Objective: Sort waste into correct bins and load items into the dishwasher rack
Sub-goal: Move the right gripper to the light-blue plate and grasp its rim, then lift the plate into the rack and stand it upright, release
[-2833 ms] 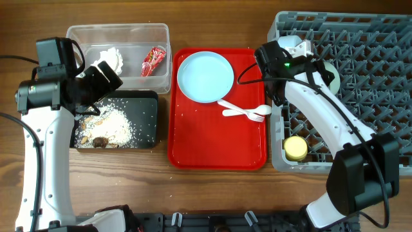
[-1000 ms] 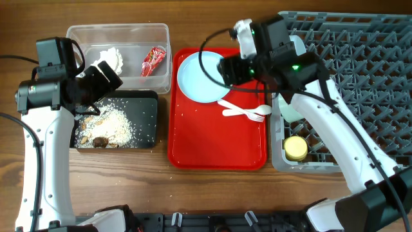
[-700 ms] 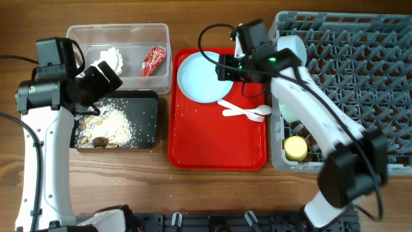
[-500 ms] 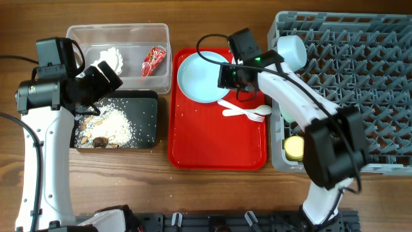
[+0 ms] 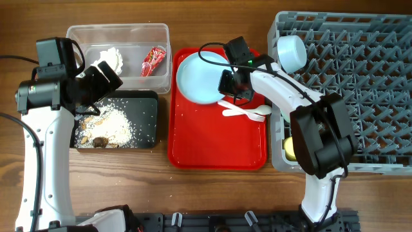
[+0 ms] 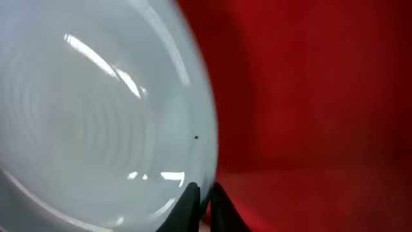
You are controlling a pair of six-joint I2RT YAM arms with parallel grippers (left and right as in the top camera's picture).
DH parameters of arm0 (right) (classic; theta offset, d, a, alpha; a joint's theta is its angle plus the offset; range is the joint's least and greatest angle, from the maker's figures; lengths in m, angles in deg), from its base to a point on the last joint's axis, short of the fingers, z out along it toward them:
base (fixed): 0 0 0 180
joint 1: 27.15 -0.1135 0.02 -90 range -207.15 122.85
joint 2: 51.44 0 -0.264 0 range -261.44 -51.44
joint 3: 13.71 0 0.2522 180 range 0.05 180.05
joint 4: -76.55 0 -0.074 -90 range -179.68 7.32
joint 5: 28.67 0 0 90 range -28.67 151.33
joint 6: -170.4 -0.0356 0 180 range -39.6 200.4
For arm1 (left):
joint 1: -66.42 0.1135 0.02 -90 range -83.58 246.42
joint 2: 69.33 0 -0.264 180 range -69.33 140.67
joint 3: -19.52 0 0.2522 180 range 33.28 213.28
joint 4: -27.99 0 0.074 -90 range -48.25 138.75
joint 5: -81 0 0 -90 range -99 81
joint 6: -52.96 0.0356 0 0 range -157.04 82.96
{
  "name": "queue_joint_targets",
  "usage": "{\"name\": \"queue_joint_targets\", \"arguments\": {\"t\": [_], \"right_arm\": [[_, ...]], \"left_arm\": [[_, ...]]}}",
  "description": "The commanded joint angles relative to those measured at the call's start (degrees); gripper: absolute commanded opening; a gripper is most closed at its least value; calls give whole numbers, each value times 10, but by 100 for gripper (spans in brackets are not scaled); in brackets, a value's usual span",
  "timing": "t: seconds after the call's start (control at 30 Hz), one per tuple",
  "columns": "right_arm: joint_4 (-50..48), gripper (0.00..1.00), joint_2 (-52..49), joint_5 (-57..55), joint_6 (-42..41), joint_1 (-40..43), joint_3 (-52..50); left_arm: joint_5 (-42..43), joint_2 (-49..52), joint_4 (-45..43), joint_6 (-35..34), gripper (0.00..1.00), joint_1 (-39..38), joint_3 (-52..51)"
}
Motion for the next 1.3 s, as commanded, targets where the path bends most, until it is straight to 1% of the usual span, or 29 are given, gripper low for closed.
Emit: {"name": "queue_joint_targets", "arguments": {"t": [0.0, 0.07, 0.13, 0.27, 0.33, 0.4, 0.43, 0.6, 0.7, 0.83, 0.9, 1.03, 1.07, 1.13, 1.27], "right_arm": [[1, 7, -15, -16, -14, -1, -2], [1, 9, -16, -22, -14, -1, -2], [1, 17, -21, -26, -13, -1, -2], [-2, 19, -36, -20, -13, -1, -2], [-3, 15, -36, -19, -13, -1, -2], [-3, 5, -36, -19, -11, -1, -2], [-3, 4, -36, -19, -11, -1, -2], [-2, 4, -26, 3, 14, 5, 15], [12, 4, -1, 21, 23, 15, 44], [45, 4, 57, 13, 47, 37, 100], [73, 4, 91, -15, 53, 54, 131], [118, 4, 169, -118, 52, 103, 175], [122, 4, 207, -186, 53, 123, 180], [124, 4, 243, -269, 63, 143, 180], [126, 4, 298, -483, 173, 173, 180]], "left_arm": [[-1, -4, -1, 1, 100, 3, 7], [-1, -4, -1, 1, 100, 3, 7], [-1, -4, -1, 1, 100, 3, 7], [-1, -4, -1, 1, 100, 3, 7], [-1, -4, -1, 1, 100, 3, 7], [-1, -4, -1, 1, 100, 3, 7], [-1, -4, -1, 1, 100, 3, 7], [-1, -4, -1, 1, 100, 3, 7], [-1, -4, -1, 1, 100, 3, 7], [-1, -4, -1, 1, 100, 3, 7], [-1, -4, -1, 1, 100, 3, 7], [-1, -4, -1, 1, 100, 3, 7], [-1, -4, -1, 1, 100, 3, 7], [-1, -4, -1, 1, 100, 3, 7], [-1, -4, -1, 1, 100, 3, 7]]}}
